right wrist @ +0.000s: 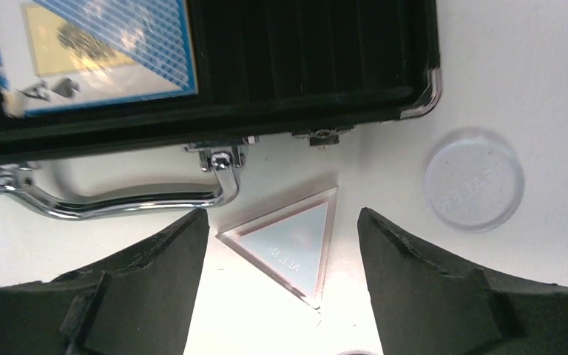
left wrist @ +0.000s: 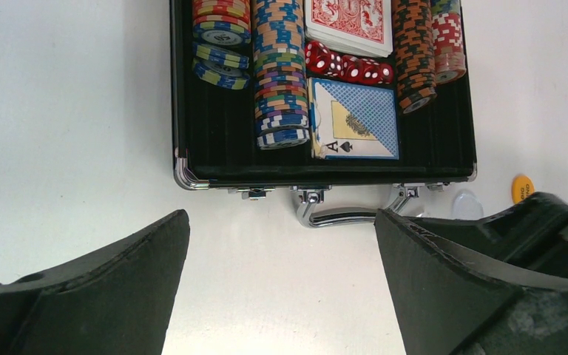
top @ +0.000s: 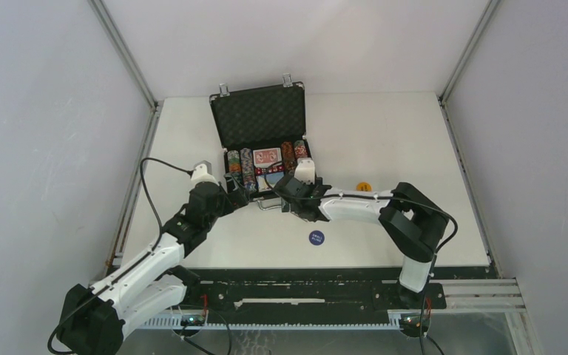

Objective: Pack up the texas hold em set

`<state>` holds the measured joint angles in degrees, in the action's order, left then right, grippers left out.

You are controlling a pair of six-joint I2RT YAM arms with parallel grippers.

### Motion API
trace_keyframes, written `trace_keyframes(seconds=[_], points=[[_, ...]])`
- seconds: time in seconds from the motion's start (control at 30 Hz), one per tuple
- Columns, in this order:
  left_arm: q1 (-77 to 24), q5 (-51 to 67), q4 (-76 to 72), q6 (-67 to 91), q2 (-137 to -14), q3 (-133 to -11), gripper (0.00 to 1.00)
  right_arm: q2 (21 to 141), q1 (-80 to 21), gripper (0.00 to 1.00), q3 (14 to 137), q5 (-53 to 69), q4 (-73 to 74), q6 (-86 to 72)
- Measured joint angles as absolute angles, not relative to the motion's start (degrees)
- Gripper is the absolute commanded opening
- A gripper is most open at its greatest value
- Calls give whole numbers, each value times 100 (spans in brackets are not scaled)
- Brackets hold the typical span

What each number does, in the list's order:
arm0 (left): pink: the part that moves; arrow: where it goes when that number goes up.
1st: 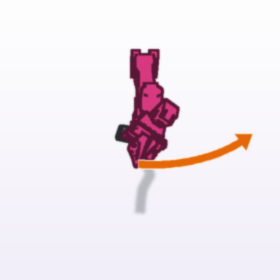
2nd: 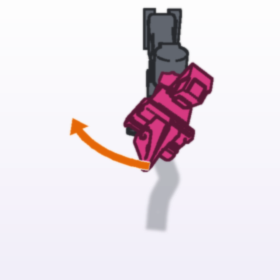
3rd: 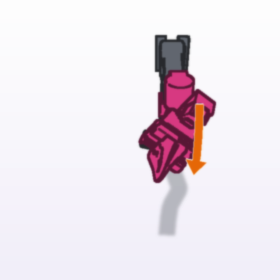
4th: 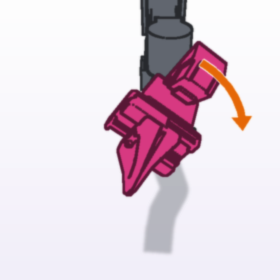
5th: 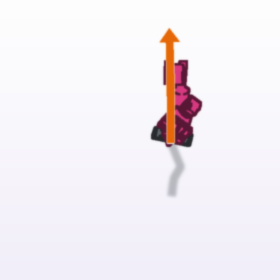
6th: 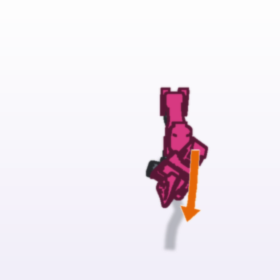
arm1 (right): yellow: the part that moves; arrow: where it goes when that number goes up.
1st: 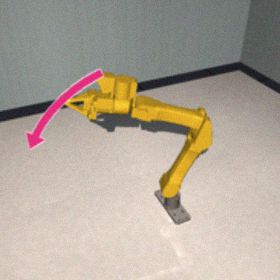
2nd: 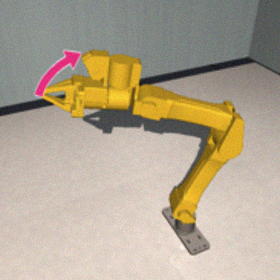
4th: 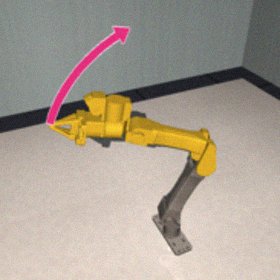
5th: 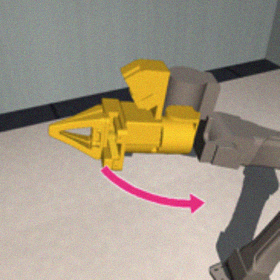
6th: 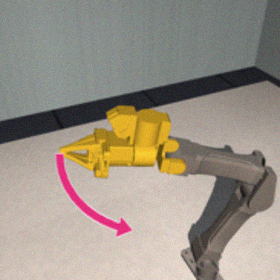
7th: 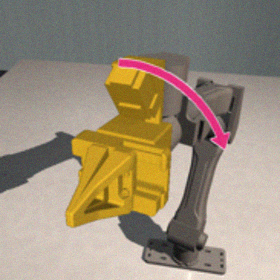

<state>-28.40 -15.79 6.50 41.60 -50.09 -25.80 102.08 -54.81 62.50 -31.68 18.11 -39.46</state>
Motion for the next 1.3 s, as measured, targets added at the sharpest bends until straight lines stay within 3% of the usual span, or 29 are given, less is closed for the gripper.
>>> trace_keyframes(seconds=[0.3, 1.3], points=[[-2840, -1573, 652, 4160, -5048, -2580, 100, 10718, -5583, 82, 6348, -3146, 1925, -4152], [-2840, -1468, 650, 4163, -5063, -2580, 100, 10825, -5736, 79, 6455, -3321, 2021, -4394]])
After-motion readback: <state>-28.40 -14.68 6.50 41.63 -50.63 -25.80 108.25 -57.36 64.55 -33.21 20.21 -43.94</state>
